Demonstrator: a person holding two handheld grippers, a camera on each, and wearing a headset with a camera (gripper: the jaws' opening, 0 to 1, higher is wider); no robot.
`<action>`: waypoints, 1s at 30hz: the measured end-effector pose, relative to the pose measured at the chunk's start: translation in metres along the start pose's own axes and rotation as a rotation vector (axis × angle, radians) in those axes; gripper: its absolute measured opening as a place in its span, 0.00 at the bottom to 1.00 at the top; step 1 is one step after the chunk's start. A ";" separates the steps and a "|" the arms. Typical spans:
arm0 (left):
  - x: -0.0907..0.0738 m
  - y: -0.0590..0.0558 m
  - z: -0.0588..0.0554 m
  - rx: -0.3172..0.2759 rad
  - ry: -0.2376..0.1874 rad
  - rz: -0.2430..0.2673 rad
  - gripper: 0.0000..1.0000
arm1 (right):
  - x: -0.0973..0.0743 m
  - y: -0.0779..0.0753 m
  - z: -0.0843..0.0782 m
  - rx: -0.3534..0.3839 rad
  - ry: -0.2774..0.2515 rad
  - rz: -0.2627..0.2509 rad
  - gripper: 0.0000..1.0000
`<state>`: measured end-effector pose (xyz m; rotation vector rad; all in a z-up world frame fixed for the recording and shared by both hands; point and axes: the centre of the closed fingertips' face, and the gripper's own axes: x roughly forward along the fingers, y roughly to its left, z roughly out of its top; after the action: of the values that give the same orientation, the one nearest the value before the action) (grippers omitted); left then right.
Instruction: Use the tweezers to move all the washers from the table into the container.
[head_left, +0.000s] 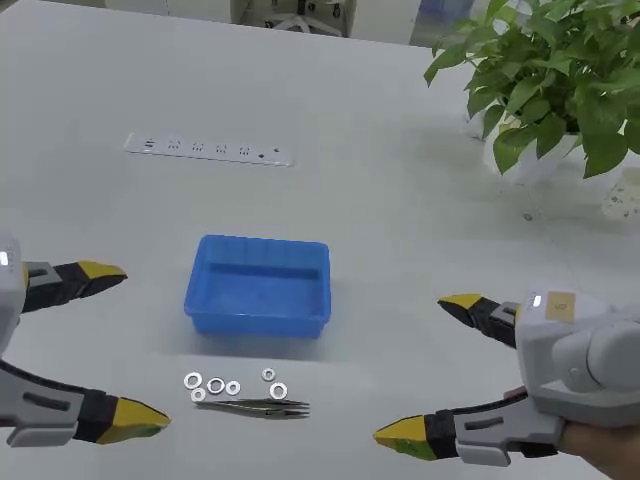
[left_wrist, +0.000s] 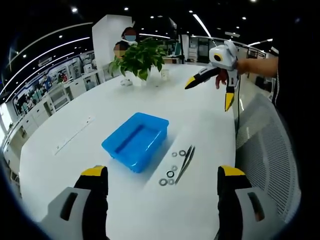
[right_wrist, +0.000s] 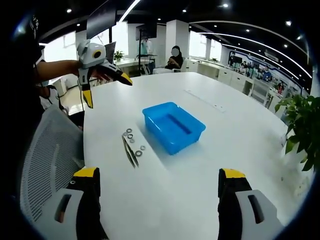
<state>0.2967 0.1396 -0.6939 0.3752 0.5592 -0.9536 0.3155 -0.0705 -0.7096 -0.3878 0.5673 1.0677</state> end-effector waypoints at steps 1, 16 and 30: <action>0.000 0.000 0.000 0.001 0.001 0.000 0.96 | 0.000 0.000 0.000 -0.002 0.000 0.000 0.99; 0.002 -0.004 -0.005 0.013 0.008 -0.014 0.94 | 0.000 -0.002 0.004 -0.013 -0.012 -0.007 0.98; 0.001 0.000 -0.005 0.040 -0.006 -0.014 0.87 | 0.006 -0.005 0.007 -0.045 -0.014 0.002 0.93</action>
<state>0.2955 0.1413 -0.6982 0.4046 0.5388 -0.9800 0.3233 -0.0646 -0.7072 -0.4184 0.5318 1.0855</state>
